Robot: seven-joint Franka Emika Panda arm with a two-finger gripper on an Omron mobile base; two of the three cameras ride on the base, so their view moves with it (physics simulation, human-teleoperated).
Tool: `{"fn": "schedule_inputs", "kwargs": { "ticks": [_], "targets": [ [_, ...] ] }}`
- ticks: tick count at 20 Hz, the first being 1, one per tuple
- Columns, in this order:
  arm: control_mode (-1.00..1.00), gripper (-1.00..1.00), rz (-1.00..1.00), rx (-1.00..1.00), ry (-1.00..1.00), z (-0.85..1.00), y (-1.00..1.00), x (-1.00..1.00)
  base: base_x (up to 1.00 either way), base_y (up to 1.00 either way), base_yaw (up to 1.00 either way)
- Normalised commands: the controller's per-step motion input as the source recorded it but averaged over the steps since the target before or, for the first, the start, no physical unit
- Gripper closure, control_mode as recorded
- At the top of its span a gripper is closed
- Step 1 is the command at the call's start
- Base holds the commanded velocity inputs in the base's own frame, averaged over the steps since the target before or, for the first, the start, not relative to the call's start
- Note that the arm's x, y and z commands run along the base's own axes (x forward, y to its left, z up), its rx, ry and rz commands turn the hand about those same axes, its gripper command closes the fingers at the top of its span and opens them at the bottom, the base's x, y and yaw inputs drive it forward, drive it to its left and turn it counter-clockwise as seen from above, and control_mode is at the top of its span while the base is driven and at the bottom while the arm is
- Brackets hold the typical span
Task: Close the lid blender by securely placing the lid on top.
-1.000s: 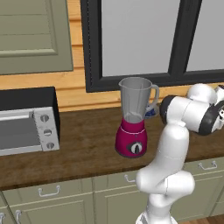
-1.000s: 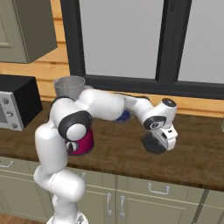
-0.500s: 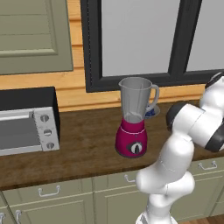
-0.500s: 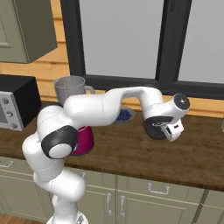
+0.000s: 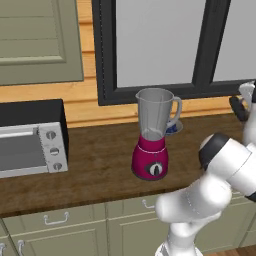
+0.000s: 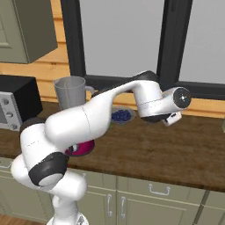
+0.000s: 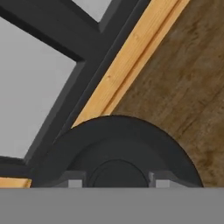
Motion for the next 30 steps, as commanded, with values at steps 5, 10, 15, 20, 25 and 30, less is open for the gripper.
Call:
{"fn": "schedule_inputs", "kwargs": {
  "ticks": [5, 10, 15, 20, 25, 30],
  "targets": [
    [-1.00, 1.00, 0.00, -0.01, -0.12, 1.00, 0.96, 0.00, 0.00, 0.00, 0.00],
    [-1.00, 1.00, 0.00, -0.07, 0.00, 1.00, 1.00, 0.00, 0.00, 0.00, 0.00],
    [-1.00, 1.00, 0.01, -0.17, 0.01, 1.00, 1.00, 0.00, 0.00, 0.00, 0.00],
    [-1.00, 1.00, 0.00, -0.39, 0.18, 0.96, 1.00, 0.00, 0.00, 0.00, 0.00],
    [-1.00, 1.00, 0.00, -0.53, 0.40, 0.47, 1.00, 0.06, 0.00, 0.00, 0.00],
    [-1.00, 1.00, 0.07, -0.11, 0.05, -0.01, 0.60, -0.05, 0.00, 0.00, 0.00]
  ]
}}
